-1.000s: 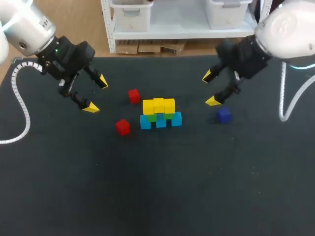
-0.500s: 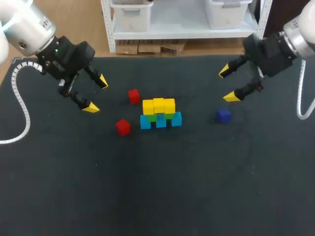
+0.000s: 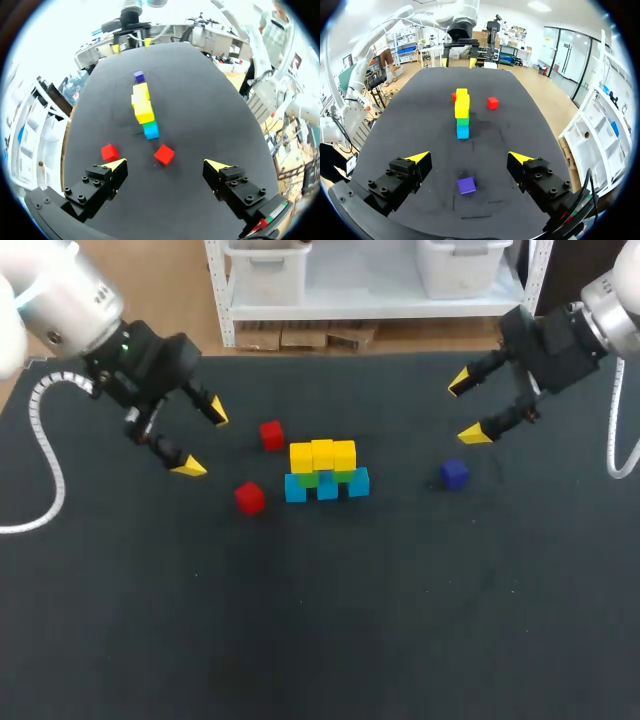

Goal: Place the blue cubes, place green cubes on the blue cubes, place the yellow cubes on the green cubes, then place the red cubes on the yellow cubes, and place purple cube on the red cubes.

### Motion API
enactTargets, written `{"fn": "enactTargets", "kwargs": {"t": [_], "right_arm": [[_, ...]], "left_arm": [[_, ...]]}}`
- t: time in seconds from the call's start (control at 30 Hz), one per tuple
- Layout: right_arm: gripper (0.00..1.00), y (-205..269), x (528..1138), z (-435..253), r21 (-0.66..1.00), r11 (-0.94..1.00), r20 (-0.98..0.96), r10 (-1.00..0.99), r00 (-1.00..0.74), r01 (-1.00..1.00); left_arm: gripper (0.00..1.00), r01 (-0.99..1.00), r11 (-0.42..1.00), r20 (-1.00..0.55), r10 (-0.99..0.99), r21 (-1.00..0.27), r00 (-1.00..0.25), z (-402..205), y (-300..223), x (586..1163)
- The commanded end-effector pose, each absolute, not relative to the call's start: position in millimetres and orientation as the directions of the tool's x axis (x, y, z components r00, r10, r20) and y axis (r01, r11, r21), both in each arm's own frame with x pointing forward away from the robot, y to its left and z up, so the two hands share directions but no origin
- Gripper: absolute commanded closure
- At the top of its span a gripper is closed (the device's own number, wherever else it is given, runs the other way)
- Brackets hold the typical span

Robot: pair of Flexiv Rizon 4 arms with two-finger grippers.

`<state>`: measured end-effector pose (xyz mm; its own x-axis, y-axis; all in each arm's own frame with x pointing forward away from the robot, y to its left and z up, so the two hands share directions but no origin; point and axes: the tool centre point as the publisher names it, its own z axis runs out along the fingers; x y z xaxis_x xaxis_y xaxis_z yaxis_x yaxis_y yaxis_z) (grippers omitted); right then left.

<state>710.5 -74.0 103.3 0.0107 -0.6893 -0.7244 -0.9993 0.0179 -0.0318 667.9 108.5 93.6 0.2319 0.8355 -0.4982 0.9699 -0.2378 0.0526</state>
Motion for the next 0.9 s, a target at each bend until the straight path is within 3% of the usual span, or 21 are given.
{"fn": "enactTargets", "kwargs": {"t": [0.03, 0.17, 0.47, 0.9], "right_arm": [[0.00, -74.1, 711.2, 102.9, -0.031, 0.016, -0.726, -0.687, 0.012, -0.999], [0.00, -74.1, 711.2, 102.9, -0.031, 0.016, -0.726, -0.687, 0.012, -0.999], [0.00, -74.1, 711.2, 102.9, -0.031, 0.016, -0.726, -0.687, 0.012, -0.999], [0.00, -74.1, 711.2, 102.9, -0.031, 0.016, -0.726, -0.687, 0.012, -0.999]], "left_arm": [[0.00, 0.944, -0.318, -0.481, 0.816, 0.090, 0.321, 83.4, 89.9, 667.4], [0.00, 0.911, -0.405, -0.447, 0.803, 0.074, 0.394, 72.1, 79.0, 671.6], [0.00, 0.901, -0.433, -0.413, 0.815, 0.034, 0.407, 60.8, 73.5, 702.2], [0.00, 0.999, -0.026, -0.456, 0.889, 0.018, 0.032, 51.4, 77.1, 751.3]]}}
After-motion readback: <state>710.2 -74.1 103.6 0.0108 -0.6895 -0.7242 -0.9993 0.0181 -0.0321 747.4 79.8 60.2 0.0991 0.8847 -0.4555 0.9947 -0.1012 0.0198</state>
